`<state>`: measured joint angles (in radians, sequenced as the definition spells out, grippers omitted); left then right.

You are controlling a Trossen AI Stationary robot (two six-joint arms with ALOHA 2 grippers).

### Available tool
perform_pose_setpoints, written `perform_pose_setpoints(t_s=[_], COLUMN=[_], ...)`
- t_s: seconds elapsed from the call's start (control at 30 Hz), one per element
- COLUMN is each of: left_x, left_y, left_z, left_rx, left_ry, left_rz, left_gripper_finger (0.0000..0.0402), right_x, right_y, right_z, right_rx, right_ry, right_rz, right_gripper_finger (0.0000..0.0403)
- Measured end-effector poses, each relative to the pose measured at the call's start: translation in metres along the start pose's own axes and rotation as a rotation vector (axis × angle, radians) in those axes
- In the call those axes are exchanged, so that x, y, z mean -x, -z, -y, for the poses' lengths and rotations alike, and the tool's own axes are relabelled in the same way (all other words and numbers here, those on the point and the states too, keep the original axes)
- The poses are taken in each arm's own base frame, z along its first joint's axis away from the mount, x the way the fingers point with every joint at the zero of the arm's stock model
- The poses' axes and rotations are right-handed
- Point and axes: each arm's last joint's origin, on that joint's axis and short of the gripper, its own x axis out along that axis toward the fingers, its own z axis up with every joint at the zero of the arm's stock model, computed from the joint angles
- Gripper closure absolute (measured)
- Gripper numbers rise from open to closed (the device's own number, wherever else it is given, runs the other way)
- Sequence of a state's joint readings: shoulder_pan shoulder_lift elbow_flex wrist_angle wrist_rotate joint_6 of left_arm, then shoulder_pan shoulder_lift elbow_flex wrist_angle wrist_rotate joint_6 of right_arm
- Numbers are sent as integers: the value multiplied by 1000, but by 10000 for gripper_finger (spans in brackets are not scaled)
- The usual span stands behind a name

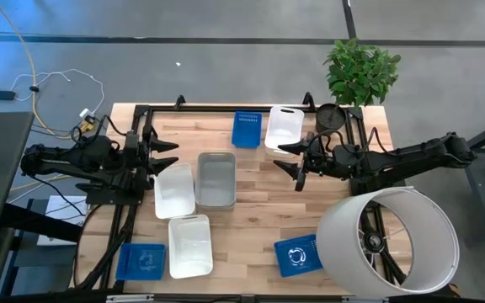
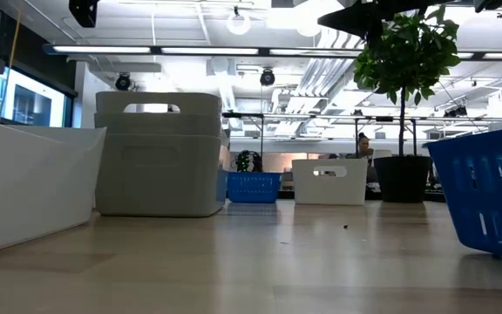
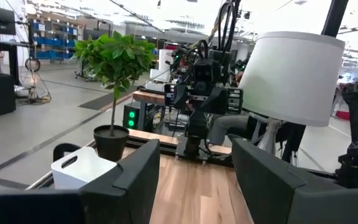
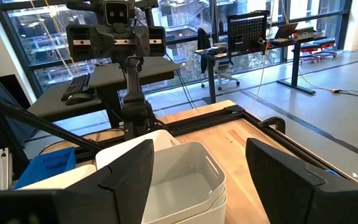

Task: Stack baskets by color
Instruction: Stack the bottom white bin on top of the middle white bin

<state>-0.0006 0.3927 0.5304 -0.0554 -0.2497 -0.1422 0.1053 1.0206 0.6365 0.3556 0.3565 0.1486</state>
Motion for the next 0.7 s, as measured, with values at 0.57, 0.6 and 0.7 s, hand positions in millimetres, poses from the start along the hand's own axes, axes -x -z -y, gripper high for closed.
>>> perform_pose_setpoints(t_s=[0.57, 0.6, 0.7], left_x=[-11, -14, -23], left_y=[-10, -10, -10], left_z=[16, 20, 35], left_rx=[5, -4, -43], left_ry=[117, 143, 241], left_rz=[-346, -384, -528], left_gripper_finger=[213, 213, 213], right_x=[0, 0, 0], right_y=[0, 0, 0], right_z=[0, 0, 0], right_rx=[-10, -10, -11], right_ry=[0, 0, 0], right_rz=[0, 0, 0], right_gripper_finger=[160, 160, 160])
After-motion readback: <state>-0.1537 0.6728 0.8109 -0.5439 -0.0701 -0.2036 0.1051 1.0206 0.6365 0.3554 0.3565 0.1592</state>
